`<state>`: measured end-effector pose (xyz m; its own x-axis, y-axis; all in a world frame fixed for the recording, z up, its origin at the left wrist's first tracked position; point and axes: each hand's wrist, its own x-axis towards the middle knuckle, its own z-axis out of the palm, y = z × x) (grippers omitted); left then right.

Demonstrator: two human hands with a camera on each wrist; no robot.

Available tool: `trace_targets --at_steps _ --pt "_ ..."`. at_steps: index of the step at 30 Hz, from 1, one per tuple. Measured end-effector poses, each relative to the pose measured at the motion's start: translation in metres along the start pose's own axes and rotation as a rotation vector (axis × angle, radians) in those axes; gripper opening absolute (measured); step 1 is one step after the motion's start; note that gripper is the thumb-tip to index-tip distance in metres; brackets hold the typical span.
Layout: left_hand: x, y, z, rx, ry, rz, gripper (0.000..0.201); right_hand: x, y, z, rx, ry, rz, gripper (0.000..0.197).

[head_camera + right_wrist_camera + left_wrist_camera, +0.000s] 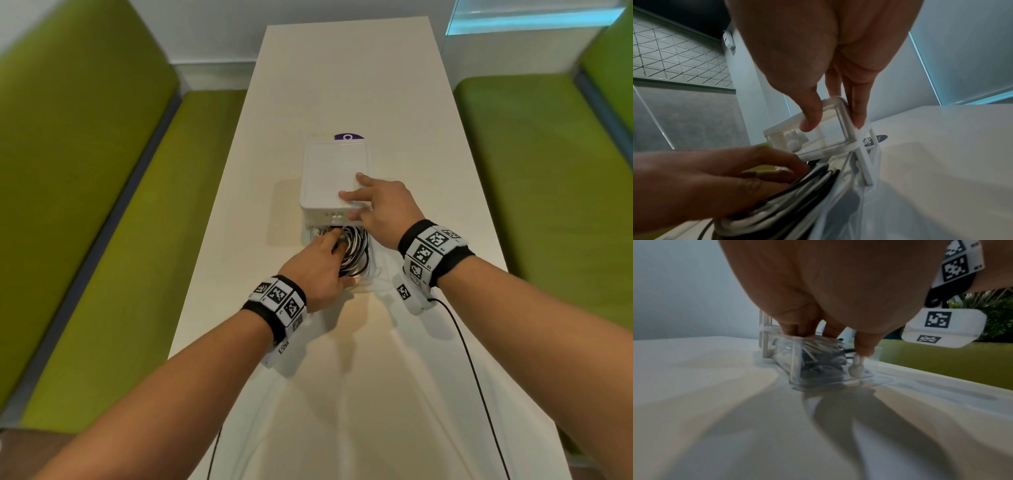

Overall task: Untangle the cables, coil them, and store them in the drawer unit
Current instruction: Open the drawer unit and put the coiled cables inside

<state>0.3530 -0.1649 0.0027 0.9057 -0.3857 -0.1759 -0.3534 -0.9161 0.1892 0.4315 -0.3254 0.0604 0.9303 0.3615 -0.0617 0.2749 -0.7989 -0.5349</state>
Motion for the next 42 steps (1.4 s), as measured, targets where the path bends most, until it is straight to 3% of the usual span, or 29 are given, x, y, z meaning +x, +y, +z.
trace_targets --at_steps 6,16,24,27,30,34,38,42 --pt "-0.006 0.006 0.016 0.102 0.019 -0.022 0.1 -0.001 -0.001 0.002 0.007 0.01 0.009 0.041" --pt "-0.005 -0.009 0.014 0.032 0.008 0.033 0.083 0.002 0.001 -0.001 0.028 -0.003 0.025 0.042" --pt "0.006 0.0 0.008 0.09 -0.022 -0.034 0.078 -0.002 0.0 0.002 0.058 -0.011 0.021 0.042" --pt "0.002 0.0 0.002 0.073 0.039 0.027 0.077 -0.001 -0.001 0.003 0.05 -0.01 0.02 0.043" --pt "-0.006 0.002 0.0 0.104 0.185 0.134 0.068 -0.001 -0.001 0.003 0.047 -0.01 0.021 0.044" --pt "-0.01 0.001 0.017 0.069 0.338 0.221 0.04 -0.001 -0.001 0.003 0.058 -0.015 0.018 0.043" --pt "-0.009 0.008 0.016 0.159 0.24 0.234 0.034 -0.002 0.0 0.002 0.065 -0.011 0.007 0.041" --pt "0.005 0.005 0.015 0.207 0.156 0.176 0.042 -0.005 -0.001 0.005 0.086 -0.01 -0.004 0.042"
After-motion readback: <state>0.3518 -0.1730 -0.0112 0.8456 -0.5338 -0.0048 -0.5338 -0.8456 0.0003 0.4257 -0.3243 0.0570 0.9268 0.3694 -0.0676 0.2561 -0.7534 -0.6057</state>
